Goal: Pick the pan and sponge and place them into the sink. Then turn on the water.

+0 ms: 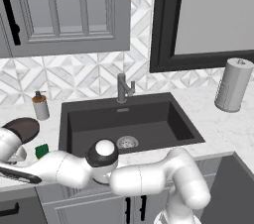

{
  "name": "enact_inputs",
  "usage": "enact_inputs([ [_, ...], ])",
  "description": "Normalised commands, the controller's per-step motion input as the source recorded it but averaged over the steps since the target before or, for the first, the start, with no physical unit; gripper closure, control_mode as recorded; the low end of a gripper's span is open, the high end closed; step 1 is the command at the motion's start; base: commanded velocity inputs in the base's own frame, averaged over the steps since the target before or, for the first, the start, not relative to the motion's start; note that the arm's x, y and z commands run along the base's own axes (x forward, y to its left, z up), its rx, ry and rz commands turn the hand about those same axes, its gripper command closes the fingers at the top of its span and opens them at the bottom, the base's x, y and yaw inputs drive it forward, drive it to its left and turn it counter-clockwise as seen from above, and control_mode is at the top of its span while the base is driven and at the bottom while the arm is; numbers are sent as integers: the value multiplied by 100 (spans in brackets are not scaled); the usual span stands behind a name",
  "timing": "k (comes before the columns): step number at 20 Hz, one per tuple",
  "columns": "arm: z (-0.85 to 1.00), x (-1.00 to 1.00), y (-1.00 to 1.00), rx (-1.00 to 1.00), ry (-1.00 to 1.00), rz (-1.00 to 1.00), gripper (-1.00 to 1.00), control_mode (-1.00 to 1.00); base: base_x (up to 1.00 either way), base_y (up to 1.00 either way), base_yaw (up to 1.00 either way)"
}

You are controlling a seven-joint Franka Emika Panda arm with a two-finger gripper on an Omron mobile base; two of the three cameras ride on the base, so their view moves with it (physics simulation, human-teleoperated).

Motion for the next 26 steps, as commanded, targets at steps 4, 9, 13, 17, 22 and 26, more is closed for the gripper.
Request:
enact_inputs([
  [4, 31, 1, 0, 4, -21, 0, 100, -100, 0, 0, 0],
  [9, 81, -35, -15, 11, -29, -4, 100, -100, 0, 0, 0],
  [13, 33, -58, -90, 34, 0, -27, 100, -100, 0, 0, 0],
  [17, 0, -16, -100, 46, 8, -31, 100, -100, 0, 0, 0],
  [22, -2, -26, -100, 34, -18, -13, 100, -100, 0, 0, 0],
  [26, -27, -49, -100, 24, -22, -1, 100, -100, 0, 0, 0],
])
